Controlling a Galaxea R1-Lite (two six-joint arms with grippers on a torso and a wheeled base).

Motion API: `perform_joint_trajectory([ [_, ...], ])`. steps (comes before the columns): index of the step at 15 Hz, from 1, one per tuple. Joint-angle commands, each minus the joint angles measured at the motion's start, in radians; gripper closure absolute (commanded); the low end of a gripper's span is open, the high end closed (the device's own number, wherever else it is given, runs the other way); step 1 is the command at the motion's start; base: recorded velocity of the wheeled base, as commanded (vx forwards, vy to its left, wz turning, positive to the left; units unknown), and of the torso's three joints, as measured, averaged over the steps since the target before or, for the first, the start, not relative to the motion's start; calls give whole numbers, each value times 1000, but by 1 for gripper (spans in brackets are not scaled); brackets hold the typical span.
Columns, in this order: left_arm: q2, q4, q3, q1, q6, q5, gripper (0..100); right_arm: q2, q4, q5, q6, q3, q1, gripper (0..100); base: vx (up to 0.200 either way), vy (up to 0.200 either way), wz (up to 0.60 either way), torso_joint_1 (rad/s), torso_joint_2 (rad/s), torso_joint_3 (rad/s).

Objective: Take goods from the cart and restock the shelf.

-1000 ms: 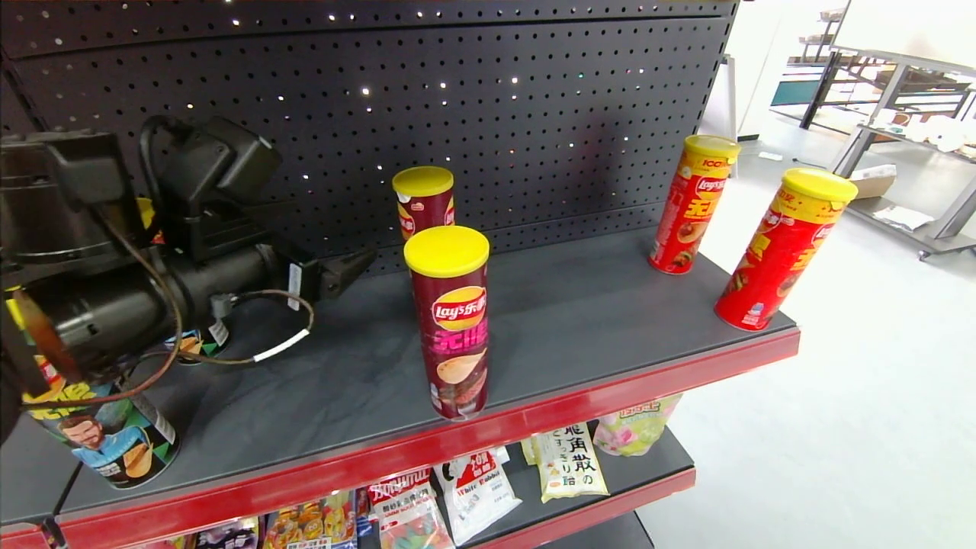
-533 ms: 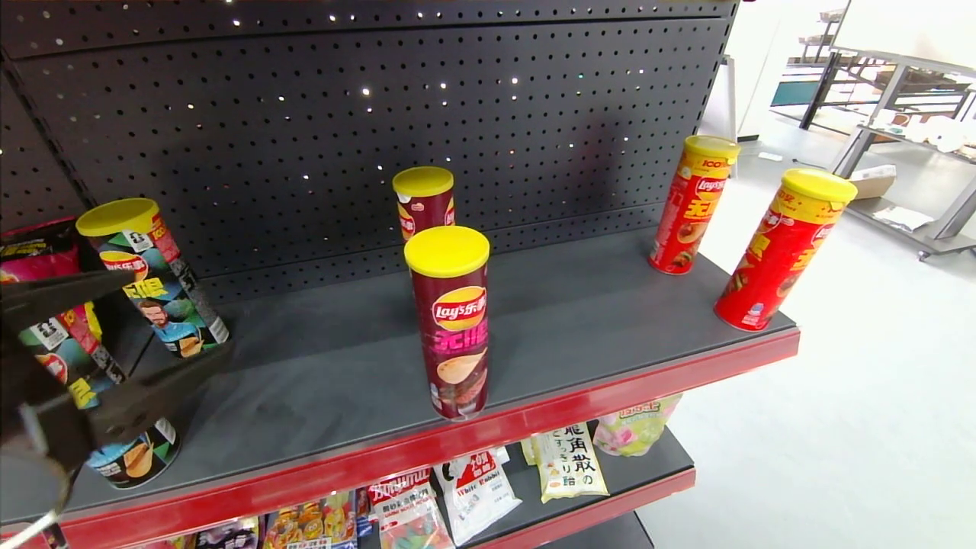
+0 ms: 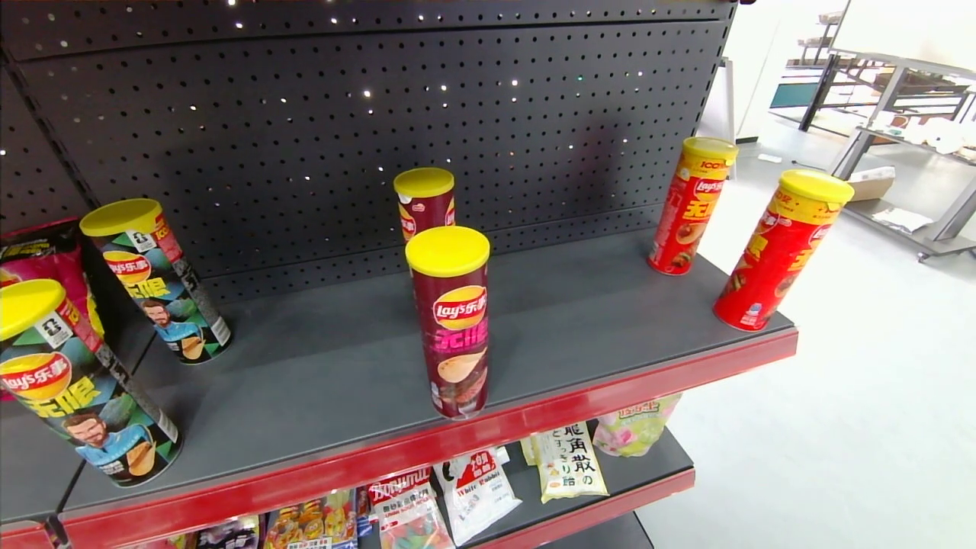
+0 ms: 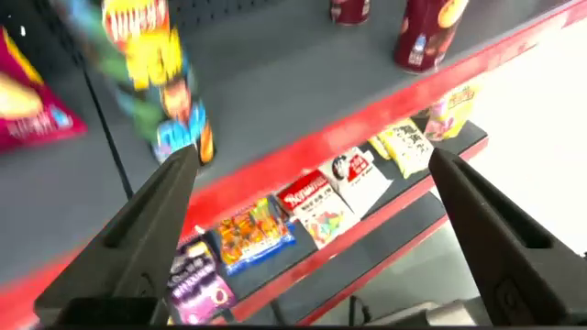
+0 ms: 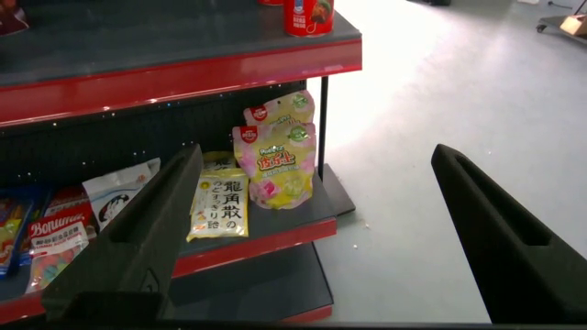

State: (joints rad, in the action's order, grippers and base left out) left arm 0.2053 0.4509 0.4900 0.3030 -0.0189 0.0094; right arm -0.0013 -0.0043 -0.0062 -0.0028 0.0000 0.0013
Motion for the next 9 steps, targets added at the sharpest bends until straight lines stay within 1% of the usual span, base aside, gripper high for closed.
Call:
perform_joint_trajectory([
  [1, -205, 5, -162, 13, 33, 21, 0, 1, 0, 0, 0, 0, 0, 0, 0, 0, 0, 0, 0, 0],
  [2, -205, -44, -206, 13, 76, 18, 0, 1, 0, 0, 0, 0, 0, 0, 0, 0, 0, 0, 0, 0],
  [3, -205, -109, -260, 13, 97, 15, 0, 1, 0, 0, 0, 0, 0, 0, 0, 0, 0, 0, 0, 0],
  [4, -205, -109, -260, 13, 97, 15, 0, 1, 0, 0, 0, 0, 0, 0, 0, 0, 0, 0, 0, 0],
  [5, -205, -336, -406, 15, 94, -2, 0, 1, 0, 0, 0, 0, 0, 0, 0, 0, 0, 0, 0, 0],
  [6, -205, -336, -406, 19, 94, -11, 0, 1, 0, 2, 0, 0, 0, 0, 0, 0, 0, 0, 0, 0],
  [7, -205, -322, -403, 19, 88, -5, 0, 1, 0, 0, 0, 0, 0, 0, 0, 0, 0, 0, 0, 0],
  [8, -205, -317, -403, 15, 19, 58, 0, 1, 0, 0, 0, 0, 0, 0, 0, 0, 0, 0, 0, 0],
  [9, -198, -316, -401, 5, -27, 113, 0, 1, 0, 2, 0, 0, 0, 0, 0, 0, 0, 0, 0, 0],
])
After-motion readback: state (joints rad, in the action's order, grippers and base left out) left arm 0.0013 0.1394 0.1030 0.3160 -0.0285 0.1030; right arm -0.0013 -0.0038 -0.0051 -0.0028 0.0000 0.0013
